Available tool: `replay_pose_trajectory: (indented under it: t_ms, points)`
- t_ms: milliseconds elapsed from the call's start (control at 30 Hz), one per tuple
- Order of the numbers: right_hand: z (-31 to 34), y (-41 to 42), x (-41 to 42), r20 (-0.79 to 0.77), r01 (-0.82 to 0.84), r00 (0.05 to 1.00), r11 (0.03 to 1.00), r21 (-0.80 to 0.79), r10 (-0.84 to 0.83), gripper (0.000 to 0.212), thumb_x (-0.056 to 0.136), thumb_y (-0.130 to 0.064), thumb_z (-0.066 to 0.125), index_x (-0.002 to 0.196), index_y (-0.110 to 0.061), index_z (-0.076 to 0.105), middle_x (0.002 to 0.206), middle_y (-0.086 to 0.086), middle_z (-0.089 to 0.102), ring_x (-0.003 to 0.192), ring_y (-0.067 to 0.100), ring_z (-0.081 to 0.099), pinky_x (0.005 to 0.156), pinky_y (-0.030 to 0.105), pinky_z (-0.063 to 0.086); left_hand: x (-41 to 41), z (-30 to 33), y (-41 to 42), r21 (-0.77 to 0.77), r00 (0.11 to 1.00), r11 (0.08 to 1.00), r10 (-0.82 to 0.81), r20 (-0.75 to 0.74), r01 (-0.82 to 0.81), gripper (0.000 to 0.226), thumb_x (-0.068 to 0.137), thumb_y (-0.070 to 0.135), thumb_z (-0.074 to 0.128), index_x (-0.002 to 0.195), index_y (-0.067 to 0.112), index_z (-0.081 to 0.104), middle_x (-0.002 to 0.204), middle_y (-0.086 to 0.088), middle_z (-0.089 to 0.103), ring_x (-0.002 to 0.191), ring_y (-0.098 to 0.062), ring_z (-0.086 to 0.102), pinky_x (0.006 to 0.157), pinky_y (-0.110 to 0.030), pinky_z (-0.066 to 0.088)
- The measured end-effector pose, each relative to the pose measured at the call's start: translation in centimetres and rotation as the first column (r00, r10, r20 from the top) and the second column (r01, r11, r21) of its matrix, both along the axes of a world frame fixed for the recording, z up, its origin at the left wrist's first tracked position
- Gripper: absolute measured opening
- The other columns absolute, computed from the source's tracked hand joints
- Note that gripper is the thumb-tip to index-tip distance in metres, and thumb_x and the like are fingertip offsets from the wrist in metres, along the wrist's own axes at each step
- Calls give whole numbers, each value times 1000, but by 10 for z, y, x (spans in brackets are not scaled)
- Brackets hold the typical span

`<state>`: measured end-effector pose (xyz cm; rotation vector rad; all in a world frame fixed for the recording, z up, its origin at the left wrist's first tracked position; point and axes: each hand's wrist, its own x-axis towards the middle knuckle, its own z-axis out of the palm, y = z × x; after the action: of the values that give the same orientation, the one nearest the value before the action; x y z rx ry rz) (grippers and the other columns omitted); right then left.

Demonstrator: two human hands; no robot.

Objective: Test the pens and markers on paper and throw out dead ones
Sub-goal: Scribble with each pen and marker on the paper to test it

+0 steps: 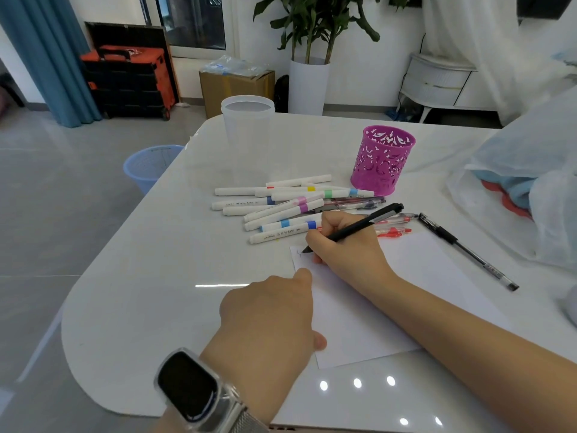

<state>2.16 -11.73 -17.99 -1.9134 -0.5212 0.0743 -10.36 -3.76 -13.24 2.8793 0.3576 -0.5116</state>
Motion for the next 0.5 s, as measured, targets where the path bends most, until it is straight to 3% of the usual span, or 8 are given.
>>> replay_pose_trajectory:
  t_ms: [167, 333, 433, 500]
  points:
    - [-2, -1, 1, 15, 1, 1000, 1000, 9, -2, 26, 77, -2, 59, 60, 1, 39, 53, 18, 45, 53, 21, 53, 52, 23, 42, 1, 0, 1, 3, 1000, 1000, -5, -10, 5, 64, 86, 49, 57, 139, 34, 24, 128, 3, 50, 115, -21, 52, 76, -29, 37]
    - [1, -1, 1, 11, -18, 1000, 1000, 0, 18, 29, 77, 0, 59, 56, -5, 39, 50, 11, 44, 48, 15, 50, 49, 19, 41, 2, -1, 0, 3, 1000, 1000, -2, -11, 2, 64, 86, 50, 57, 138, 34, 24, 127, 2, 50, 114, -21, 53, 75, -29, 37]
    - [9, -5, 1, -99, 25, 995, 996, 81, -17, 30, 82, -6, 60, 56, -10, 44, 49, 10, 53, 38, 8, 49, 40, 16, 38, 1, -2, 2, -9, 1000, 1000, -4, 6, 4, 64, 85, 51, 58, 138, 35, 25, 125, 4, 51, 113, -20, 53, 76, -29, 38]
    - [19, -10, 4, -276, 128, 958, 973, 191, -72, 34, 89, -20, 60, 58, -12, 50, 49, 5, 57, 37, 10, 44, 37, 17, 34, -1, -1, 4, -28, 1000, 1000, -5, 16, 5, 66, 83, 52, 58, 137, 37, 24, 122, 6, 52, 111, -19, 53, 77, -28, 39]
